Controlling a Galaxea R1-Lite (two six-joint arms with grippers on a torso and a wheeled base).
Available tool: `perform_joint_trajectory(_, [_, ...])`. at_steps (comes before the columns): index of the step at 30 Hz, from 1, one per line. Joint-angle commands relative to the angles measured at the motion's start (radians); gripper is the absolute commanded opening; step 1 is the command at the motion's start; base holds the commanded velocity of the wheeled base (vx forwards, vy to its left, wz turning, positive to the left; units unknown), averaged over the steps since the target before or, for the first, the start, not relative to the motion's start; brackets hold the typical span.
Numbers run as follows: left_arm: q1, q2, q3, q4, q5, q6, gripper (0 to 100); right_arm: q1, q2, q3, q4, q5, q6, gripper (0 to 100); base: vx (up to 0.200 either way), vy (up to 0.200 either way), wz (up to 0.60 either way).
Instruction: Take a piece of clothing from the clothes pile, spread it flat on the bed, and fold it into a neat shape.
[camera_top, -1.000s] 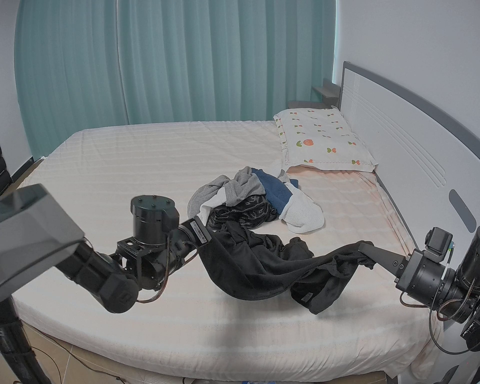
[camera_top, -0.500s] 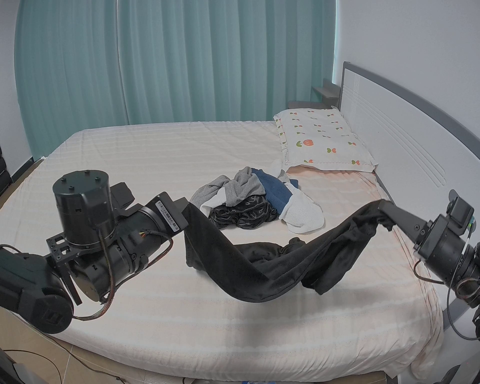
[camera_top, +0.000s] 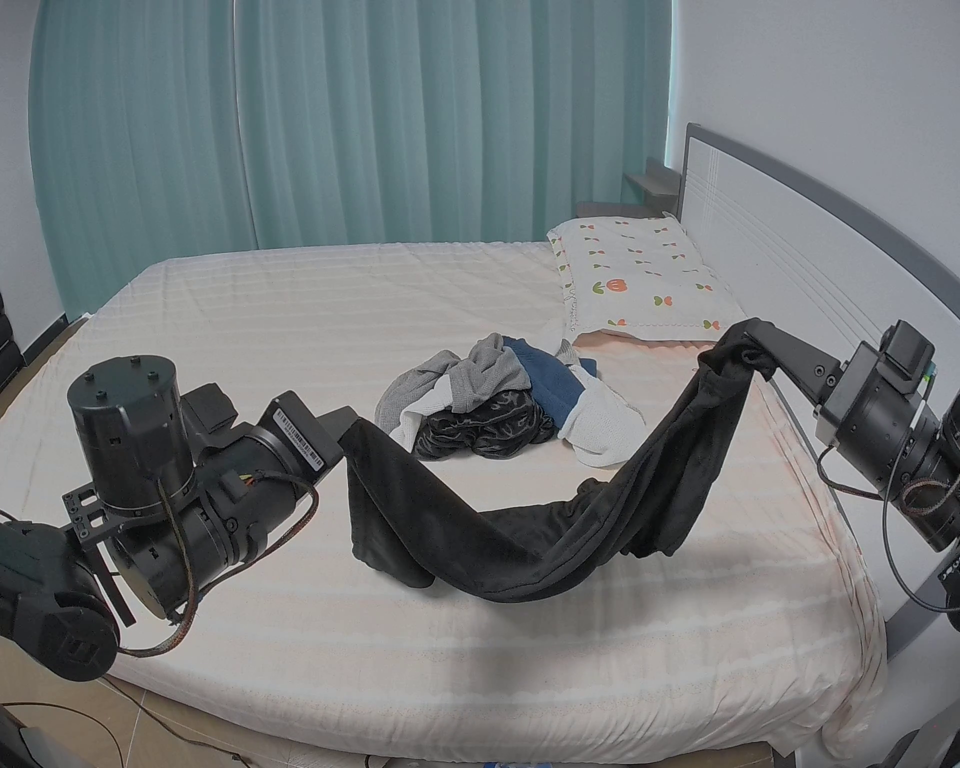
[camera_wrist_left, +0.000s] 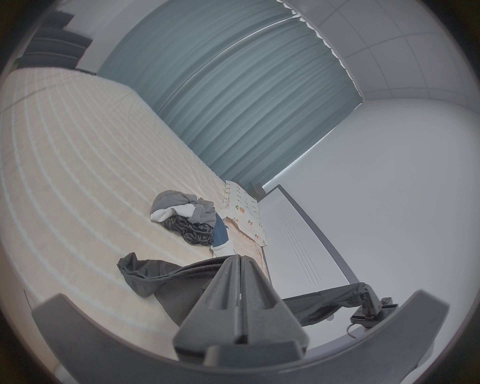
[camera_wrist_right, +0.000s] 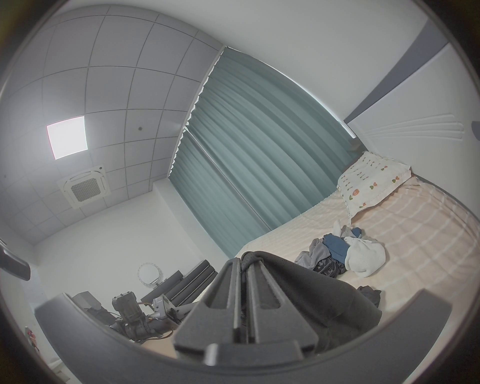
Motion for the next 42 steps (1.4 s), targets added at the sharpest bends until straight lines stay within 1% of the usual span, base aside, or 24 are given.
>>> perform_joint_trajectory(1, [0.019,-0.013,0.019,0.000,-0.018,-0.035,0,-0.023,0.082,0.025,-0.008,0.008,0.038,0,0.000,0.000,0.00])
perform_joint_trajectory(4, [0.027,-0.029,0.039,0.000,-0.024,-0.035,0,-0.022,0.099,0.031,-0.008,0.004,0.064,0,0.000,0.000,0.00])
perform_joint_trajectory(12, [0.033,-0.036,0.093,0.000,-0.026,-0.037,0,-0.025,0.047,0.070,-0.008,-0.002,0.061,0,0.000,0.000,0.00])
perform_joint_trajectory(15, [0.046,-0.033,0.096,0.000,-0.033,-0.071,0,-0.025,0.035,0.083,-0.008,-0.003,0.052,0,-0.133,0.000,0.00])
perform_joint_trajectory(18, [0.056,-0.036,0.093,0.000,-0.067,-0.121,0,-0.025,0.030,0.088,-0.008,-0.005,0.052,0,-0.200,0.000,0.00])
perform_joint_trajectory(20, [0.072,-0.042,0.094,0.000,-0.098,-0.126,0,-0.026,0.032,0.103,-0.008,-0.003,0.050,0,-0.100,0.000,0.00])
perform_joint_trajectory(23, [0.085,-0.039,0.097,0.002,-0.114,-0.127,0,-0.025,0.030,0.110,-0.008,-0.005,0.046,0,0.000,0.000,0.00])
perform_joint_trajectory(37, [0.085,-0.060,0.116,0.002,-0.113,-0.126,0,-0.016,0.000,0.131,-0.008,-0.012,0.044,0,0.000,0.000,0.00])
perform_joint_trajectory(42, [0.084,-0.068,0.116,0.002,-0.113,-0.126,0,-0.014,-0.014,0.131,-0.008,-0.011,0.041,0,-0.200,0.000,0.00])
